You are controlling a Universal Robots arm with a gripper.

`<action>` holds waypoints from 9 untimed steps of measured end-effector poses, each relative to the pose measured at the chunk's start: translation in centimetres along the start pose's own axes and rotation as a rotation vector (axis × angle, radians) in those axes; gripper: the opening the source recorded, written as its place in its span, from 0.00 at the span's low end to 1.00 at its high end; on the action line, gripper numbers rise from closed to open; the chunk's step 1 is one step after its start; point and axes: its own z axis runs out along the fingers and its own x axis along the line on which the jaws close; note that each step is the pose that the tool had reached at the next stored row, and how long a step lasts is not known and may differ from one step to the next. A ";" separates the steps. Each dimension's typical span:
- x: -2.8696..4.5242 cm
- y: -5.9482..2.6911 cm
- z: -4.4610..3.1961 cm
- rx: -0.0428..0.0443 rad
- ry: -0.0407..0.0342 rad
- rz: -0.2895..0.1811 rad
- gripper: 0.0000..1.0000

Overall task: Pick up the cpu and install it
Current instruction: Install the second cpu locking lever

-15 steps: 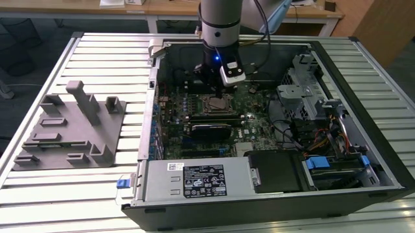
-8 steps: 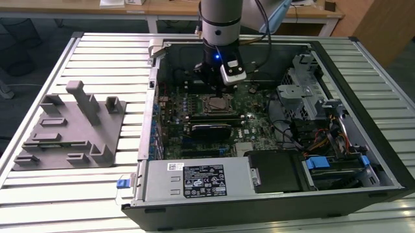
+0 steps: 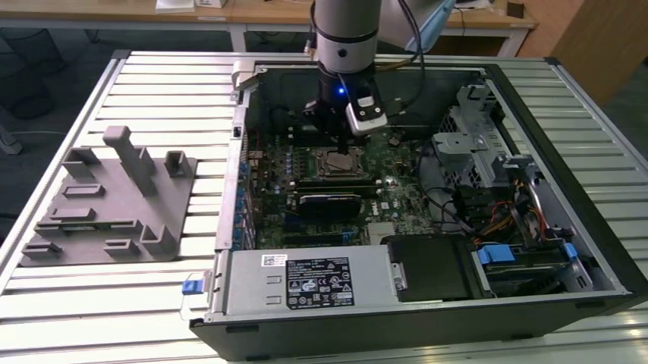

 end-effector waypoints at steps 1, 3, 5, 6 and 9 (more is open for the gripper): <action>-0.02 -0.06 0.00 -0.0001 0.0001 -0.002 0.11; -0.08 -0.30 0.01 -0.0004 0.0003 -0.006 0.11; -0.22 -0.80 0.03 -0.0002 0.0004 -0.006 0.11; -0.29 -1.06 0.04 -0.0003 0.0003 -0.006 0.11; -0.49 -1.81 0.09 -0.0004 0.0004 -0.006 0.11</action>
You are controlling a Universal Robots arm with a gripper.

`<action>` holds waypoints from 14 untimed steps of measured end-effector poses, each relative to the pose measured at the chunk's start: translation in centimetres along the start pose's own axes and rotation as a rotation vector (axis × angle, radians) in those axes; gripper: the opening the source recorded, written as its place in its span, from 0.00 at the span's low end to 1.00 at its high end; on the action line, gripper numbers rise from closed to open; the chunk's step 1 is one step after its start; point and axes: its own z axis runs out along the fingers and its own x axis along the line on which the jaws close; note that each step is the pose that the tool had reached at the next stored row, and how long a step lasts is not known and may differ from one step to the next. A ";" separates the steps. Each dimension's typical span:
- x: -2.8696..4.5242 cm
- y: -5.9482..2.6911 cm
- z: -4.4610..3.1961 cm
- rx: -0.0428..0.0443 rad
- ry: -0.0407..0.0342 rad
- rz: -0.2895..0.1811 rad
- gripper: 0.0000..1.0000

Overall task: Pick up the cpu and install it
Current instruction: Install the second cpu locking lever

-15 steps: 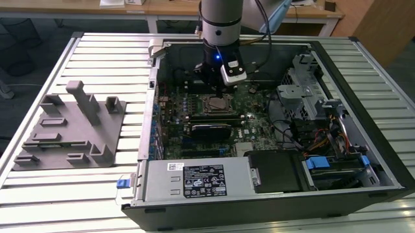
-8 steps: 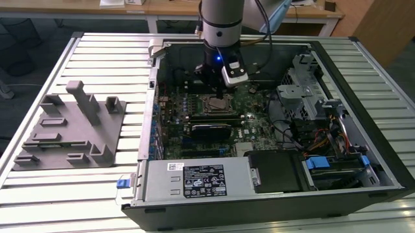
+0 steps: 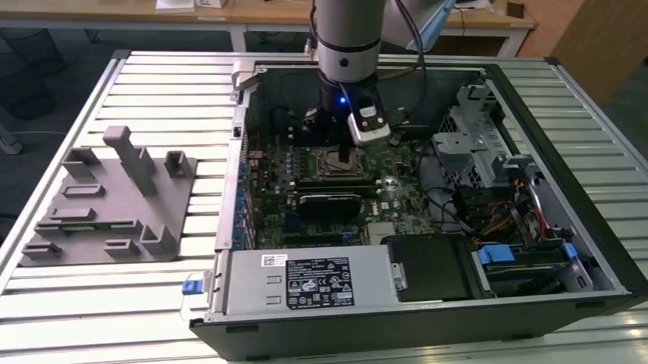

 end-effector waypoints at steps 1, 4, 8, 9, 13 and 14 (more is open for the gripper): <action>-0.06 -0.22 0.02 0.0000 0.0001 0.000 0.11; -0.12 -0.49 0.12 -0.0005 0.0002 -0.005 0.11; -0.14 -0.60 0.32 -0.0013 0.0013 -0.024 0.11; -0.15 -0.63 0.36 -0.0017 0.0014 -0.029 0.11; -0.20 -0.84 0.39 -0.0012 0.0017 -0.041 0.11; -0.21 -0.90 0.40 -0.0011 0.0017 -0.043 0.11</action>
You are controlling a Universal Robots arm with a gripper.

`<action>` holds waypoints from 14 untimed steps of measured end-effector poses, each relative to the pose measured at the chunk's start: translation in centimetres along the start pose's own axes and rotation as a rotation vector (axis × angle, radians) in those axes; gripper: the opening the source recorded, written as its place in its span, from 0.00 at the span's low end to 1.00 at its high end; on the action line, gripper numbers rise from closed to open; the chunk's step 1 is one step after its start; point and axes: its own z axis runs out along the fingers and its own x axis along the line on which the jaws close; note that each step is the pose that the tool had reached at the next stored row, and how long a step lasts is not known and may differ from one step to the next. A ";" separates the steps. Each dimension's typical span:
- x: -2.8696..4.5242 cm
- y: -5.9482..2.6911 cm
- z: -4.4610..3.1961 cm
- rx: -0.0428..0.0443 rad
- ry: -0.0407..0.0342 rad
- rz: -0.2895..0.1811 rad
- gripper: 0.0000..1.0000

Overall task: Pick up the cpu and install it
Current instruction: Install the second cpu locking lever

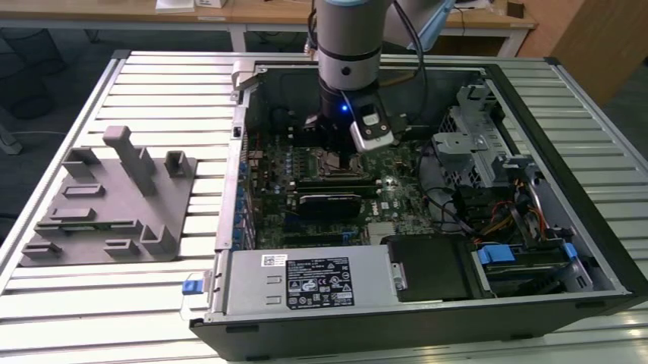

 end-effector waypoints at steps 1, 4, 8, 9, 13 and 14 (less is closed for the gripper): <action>-0.02 -0.07 0.00 0.0004 -0.0001 -0.002 0.11; -0.08 -0.38 0.00 0.0022 -0.0003 -0.007 0.11; -0.14 -0.70 0.05 0.0024 -0.0003 -0.017 0.11; -0.14 -0.72 0.07 0.0019 0.0001 -0.025 0.11; -0.12 -0.75 0.15 -0.0004 0.0020 -0.077 0.11; -0.11 -0.75 0.15 -0.0003 0.0021 -0.079 0.11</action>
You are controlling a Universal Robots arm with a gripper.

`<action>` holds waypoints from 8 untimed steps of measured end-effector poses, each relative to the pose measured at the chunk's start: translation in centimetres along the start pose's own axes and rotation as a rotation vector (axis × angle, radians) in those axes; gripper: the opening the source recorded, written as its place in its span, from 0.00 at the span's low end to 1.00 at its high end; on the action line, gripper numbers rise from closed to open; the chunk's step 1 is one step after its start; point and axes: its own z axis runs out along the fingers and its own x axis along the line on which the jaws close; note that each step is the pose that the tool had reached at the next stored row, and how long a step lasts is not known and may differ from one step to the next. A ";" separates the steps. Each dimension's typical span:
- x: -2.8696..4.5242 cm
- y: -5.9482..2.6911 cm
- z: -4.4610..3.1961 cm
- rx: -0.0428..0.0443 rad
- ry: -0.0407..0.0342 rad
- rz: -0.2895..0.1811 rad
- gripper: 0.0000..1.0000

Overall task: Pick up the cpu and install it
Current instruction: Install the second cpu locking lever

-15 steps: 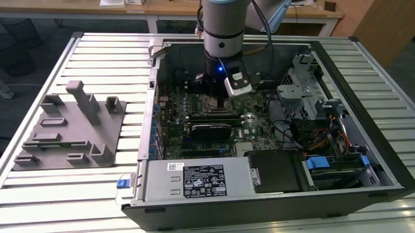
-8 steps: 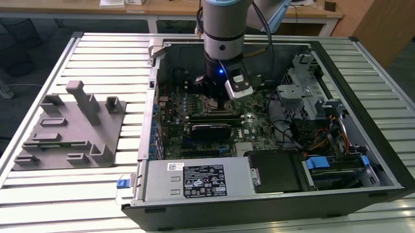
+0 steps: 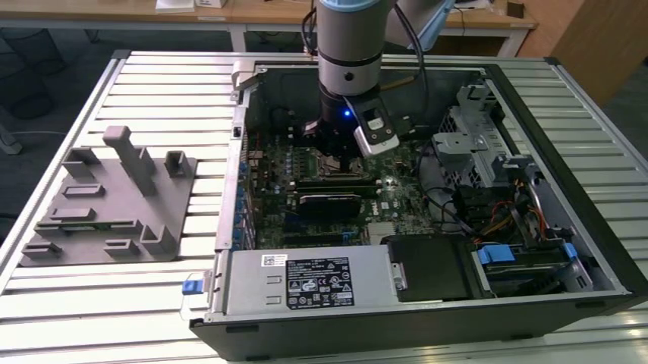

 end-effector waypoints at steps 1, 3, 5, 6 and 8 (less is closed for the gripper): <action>0.00 0.00 0.00 -0.0001 -0.0001 0.000 0.11; 0.01 0.00 0.02 -0.0001 0.0009 0.000 0.11; 0.01 -0.02 0.10 0.0015 0.0151 -0.005 0.11; 0.01 -0.03 0.15 0.0028 0.0255 -0.009 0.11; 0.02 -0.05 0.25 0.0052 0.0466 -0.017 0.11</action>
